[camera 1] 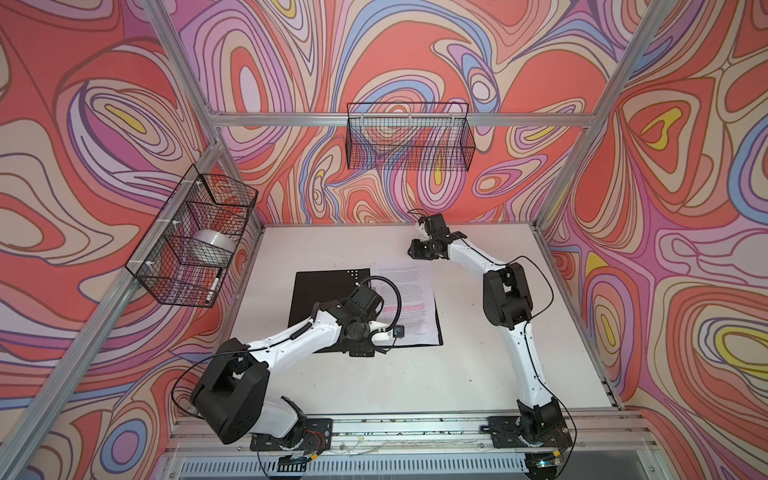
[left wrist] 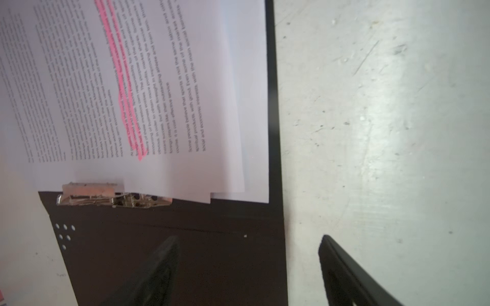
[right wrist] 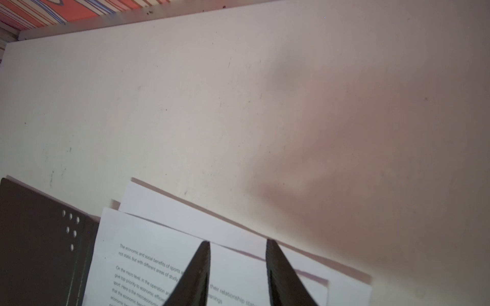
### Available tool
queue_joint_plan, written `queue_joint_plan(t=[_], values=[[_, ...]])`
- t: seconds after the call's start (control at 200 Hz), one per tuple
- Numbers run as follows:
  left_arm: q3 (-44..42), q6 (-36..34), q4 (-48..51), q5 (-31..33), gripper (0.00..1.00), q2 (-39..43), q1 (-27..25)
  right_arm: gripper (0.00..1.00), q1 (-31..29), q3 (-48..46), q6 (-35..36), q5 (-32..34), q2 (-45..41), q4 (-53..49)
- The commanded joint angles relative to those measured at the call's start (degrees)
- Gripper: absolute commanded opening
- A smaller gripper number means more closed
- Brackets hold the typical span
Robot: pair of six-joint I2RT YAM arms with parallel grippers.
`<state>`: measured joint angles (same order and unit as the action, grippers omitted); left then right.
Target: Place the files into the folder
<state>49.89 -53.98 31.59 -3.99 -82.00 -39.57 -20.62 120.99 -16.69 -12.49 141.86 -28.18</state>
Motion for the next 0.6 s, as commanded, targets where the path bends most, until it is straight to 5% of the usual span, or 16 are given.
queue_joint_plan(t=[0.0, 0.095, 0.14, 0.596], values=[[0.6, 0.2, -3.0, 0.9, 0.84, -1.0, -1.3, 0.38, -0.5, 3.2, 1.8, 1.5, 2.3, 1.5], [1.4, 1.5, -3.1, 0.9, 0.85, -3.2, -1.8, 0.38, -0.6, 9.7, 2.4, 0.8, 6.3, -2.0], [0.9, 2.0, -5.1, 2.3, 0.93, -4.4, -2.5, 0.38, -0.6, 11.8, 2.6, 0.3, 7.7, -2.8], [2.8, 1.5, -10.3, 8.3, 0.97, -11.5, -5.1, 0.39, -0.6, 16.9, 3.0, -2.3, 12.6, -5.5]])
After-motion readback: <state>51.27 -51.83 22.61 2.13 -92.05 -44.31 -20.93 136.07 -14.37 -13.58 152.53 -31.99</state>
